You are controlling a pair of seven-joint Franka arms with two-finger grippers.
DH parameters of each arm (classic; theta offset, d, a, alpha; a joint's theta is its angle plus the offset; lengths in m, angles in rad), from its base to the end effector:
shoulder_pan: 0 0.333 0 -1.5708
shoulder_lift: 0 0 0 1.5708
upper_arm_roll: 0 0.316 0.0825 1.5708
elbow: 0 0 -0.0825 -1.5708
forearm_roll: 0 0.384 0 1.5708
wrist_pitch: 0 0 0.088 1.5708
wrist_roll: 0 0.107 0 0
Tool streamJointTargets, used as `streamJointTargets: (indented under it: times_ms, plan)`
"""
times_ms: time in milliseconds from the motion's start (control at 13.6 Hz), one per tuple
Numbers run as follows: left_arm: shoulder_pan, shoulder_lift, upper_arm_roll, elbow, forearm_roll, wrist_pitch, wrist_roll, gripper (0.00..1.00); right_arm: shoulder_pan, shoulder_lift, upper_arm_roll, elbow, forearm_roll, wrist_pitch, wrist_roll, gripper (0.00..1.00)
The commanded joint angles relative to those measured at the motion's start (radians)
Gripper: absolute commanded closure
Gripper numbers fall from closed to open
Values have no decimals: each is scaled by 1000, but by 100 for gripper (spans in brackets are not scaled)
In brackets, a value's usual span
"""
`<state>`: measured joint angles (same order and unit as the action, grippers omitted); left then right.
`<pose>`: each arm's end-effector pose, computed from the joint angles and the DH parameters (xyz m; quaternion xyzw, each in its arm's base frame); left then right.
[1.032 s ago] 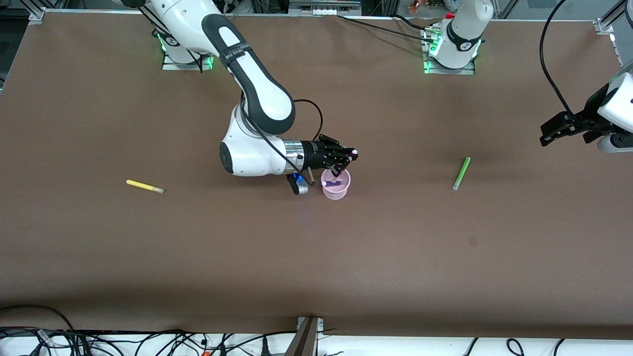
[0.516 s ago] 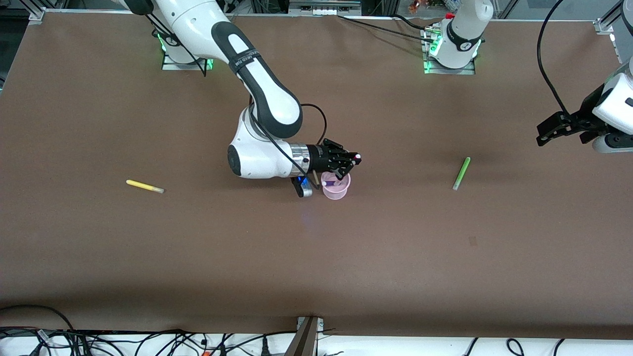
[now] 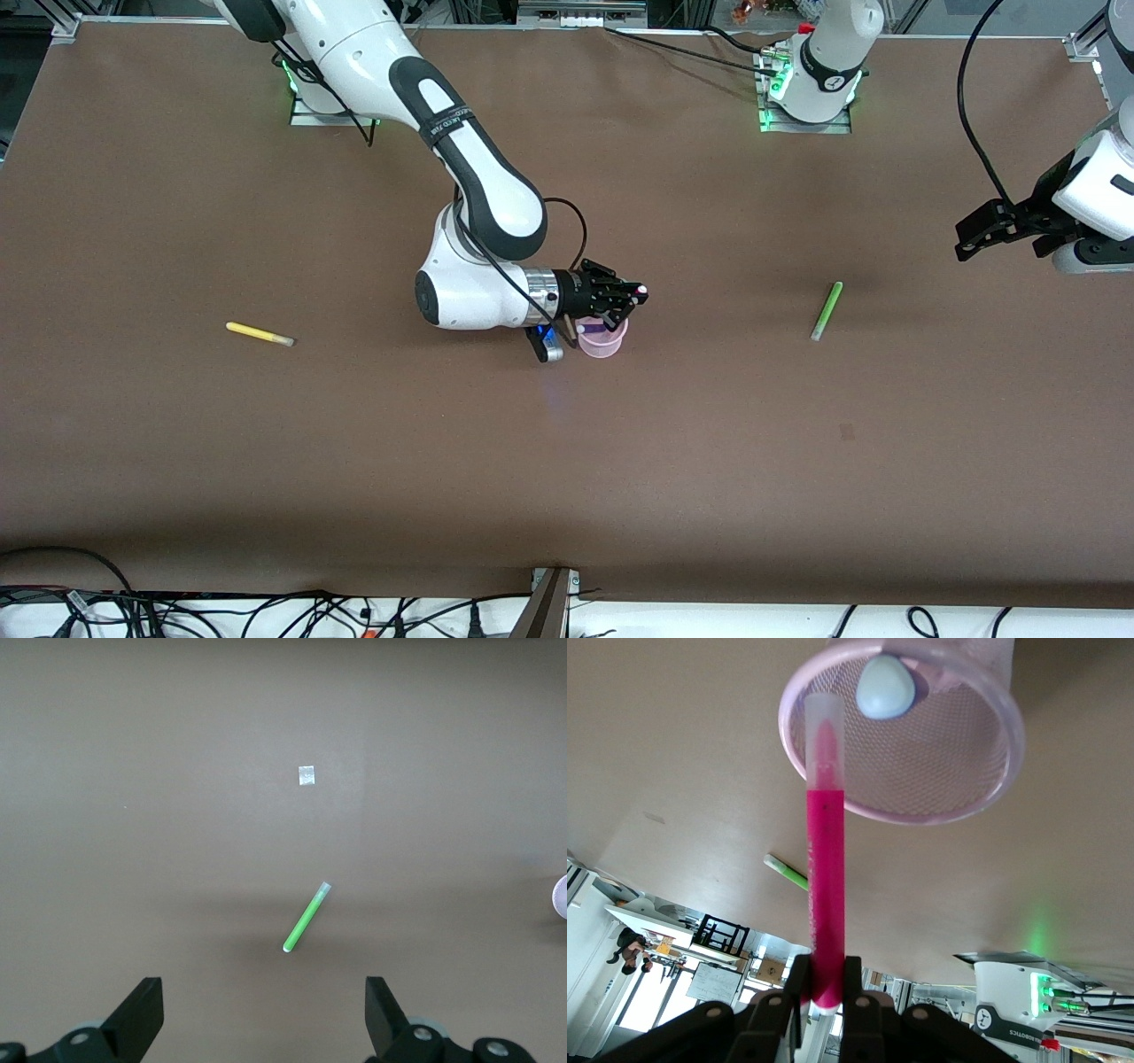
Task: Organize pens into pink holder with both arms
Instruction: 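Lower the pink marker into the cup and open the right gripper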
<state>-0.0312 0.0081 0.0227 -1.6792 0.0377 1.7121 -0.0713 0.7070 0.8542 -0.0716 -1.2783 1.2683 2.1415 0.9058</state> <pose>0.5667 -0.0013 0.5809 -0.9993 -0.0290 -0.0131 0.0183 0.5829 0.4989 0.2616 -0.7737 0.4153 0.3284 0.3480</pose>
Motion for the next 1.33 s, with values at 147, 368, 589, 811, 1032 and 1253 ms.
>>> streamJointTargets:
  times_ms: [147, 368, 589, 811, 1032, 1253]
  plan:
    - [-3, -7, -4, 6, 16, -17, -12, 0, -6, 42, 1, 25, 11, 0, -62, 100]
    - [-3, -7, -4, 7, 16, -20, -12, 0, -11, 51, -4, 25, 11, 2, -88, 100]
    - [-6, -7, -6, 12, 16, -20, -13, 0, -23, 51, -5, 25, 11, -5, -91, 82]
    - [-10, -7, -6, 13, 16, -20, -13, 0, -40, 37, -5, 30, 8, -14, -87, 42]
    - [-10, -7, -7, 13, 16, -20, -12, 0, -46, 20, -10, 34, -27, -28, -85, 24]
    - [-12, -5, -18, 15, 16, -20, -13, 0, -41, -49, -10, 33, -284, -26, -87, 0]
